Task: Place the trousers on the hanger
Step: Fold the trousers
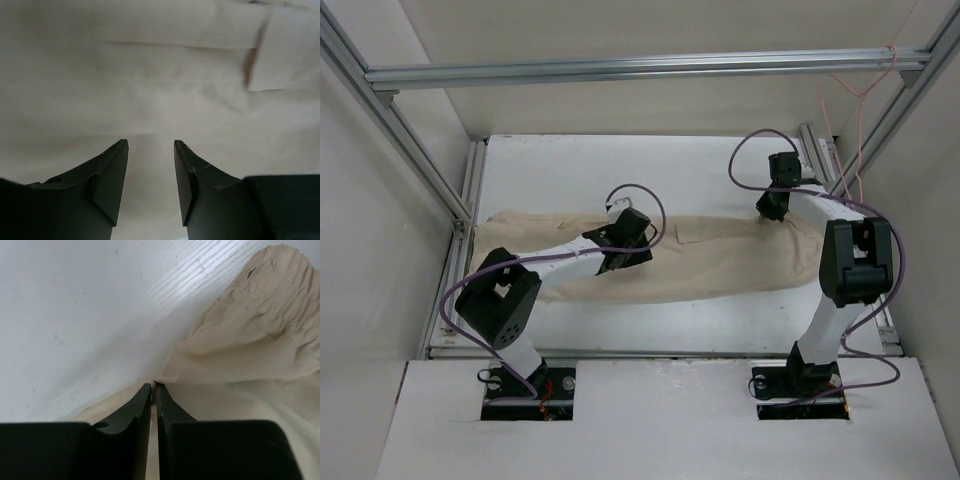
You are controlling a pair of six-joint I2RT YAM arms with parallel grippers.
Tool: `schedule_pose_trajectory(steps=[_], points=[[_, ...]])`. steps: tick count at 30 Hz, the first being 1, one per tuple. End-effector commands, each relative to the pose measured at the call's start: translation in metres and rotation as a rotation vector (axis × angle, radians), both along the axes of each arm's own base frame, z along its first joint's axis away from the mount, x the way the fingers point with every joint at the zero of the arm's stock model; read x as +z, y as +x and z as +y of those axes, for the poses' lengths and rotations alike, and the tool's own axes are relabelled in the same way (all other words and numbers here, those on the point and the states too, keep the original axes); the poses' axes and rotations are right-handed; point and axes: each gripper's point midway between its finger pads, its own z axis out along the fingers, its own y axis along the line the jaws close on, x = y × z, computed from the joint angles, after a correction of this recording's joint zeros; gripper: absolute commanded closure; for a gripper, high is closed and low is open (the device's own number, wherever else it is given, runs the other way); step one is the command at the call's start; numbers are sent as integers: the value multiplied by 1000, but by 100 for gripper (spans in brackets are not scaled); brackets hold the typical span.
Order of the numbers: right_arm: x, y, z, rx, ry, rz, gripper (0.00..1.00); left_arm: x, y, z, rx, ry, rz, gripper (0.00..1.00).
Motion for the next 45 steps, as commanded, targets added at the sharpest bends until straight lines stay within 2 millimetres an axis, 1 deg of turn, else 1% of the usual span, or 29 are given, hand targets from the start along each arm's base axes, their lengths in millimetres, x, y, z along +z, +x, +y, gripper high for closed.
schedule_pose_trajectory(steps=[1, 4, 6, 8, 9, 10, 12, 14, 16, 18, 19, 21, 23, 24, 25, 26, 27, 28, 29, 30, 31, 32, 33, 34, 35, 36, 40, 42, 45], points=[[-2, 10, -14, -57, -21, 1, 90, -3, -5, 32, 71, 25, 3, 61], [-9, 12, -24, -112, -44, 10, 93, -9, -11, 52, 108, 41, 13, 61], [-12, 11, -35, -162, -79, 25, 93, -12, -15, 66, 136, 65, 16, 61], [-16, 8, -42, -210, -107, 56, 92, -14, -20, 83, 173, 104, 23, 61], [-18, 7, -43, -222, -114, 67, 89, -14, -21, 92, 192, 126, 23, 61], [-21, 6, -42, -228, -112, 77, 83, -14, -23, 102, 215, 145, 27, 61], [-19, 7, -40, -228, -99, 70, 66, -12, -23, 119, 260, 170, 27, 61], [-4, 10, -36, -213, -78, 29, 49, -2, -19, 132, 302, 170, 12, 59], [23, 13, -25, -167, -33, -41, 37, 17, -11, 133, 314, 150, -34, 58], [50, 13, -15, -120, 3, -104, 27, 39, -3, 121, 287, 113, -82, 55], [65, 10, -13, -107, 16, -132, 24, 48, 0, 110, 255, 95, -98, 54], [88, 1, -9, -89, 40, -187, 18, 60, 0, 77, 168, 57, -109, 53], [101, -15, -3, -73, 74, -218, 15, 65, -5, 34, 59, 25, -108, 52], [104, -23, -3, -72, 92, -232, 14, 65, -9, 15, 7, 17, -110, 51], [105, -32, -5, -73, 106, -244, 14, 66, -12, 2, -28, 7, -111, 51], [105, -42, -9, -85, 109, -254, 14, 64, -18, -19, -86, -3, -113, 50], [100, -52, -15, -106, 110, -257, 18, 63, -20, -26, -107, -8, -111, 50], [96, -61, -19, -126, 110, -255, 26, 61, -23, -35, -134, -19, -106, 50], [88, -73, -29, -171, 108, -252, 40, 58, -26, -41, -156, -30, -98, 50], [80, -86, -39, -222, 108, -246, 57, 57, -28, -44, -170, -40, -90, 50], [71, -99, -49, -273, 112, -241, 71, 53, -31, -44, -181, -44, -81, 50], [64, -110, -59, -322, 120, -239, 79, 49, -32, -41, -183, -44, -75, 50], [58, -120, -69, -365, 129, -241, 81, 44, -34, -35, -178, -35, -66, 50], [51, -128, -77, -401, 130, -243, 81, 38, -35, -28, -169, -26, -57, 49], [46, -134, -85, -430, 130, -243, 79, 29, -35, -16, -148, -12, -41, 49], [41, -139, -90, -452, 139, -239, 73, 22, -36, -8, -132, -4, -26, 49], [37, -139, -102, -483, 154, -259, 35, -13, -36, 41, -28, 49, 54, 49], [34, -139, -109, -498, 149, -251, 27, -29, -38, 65, 40, 55, 108, 50], [31, -139, -115, -518, 144, -245, 22, -44, -40, 98, 166, 30, 173, 51]])
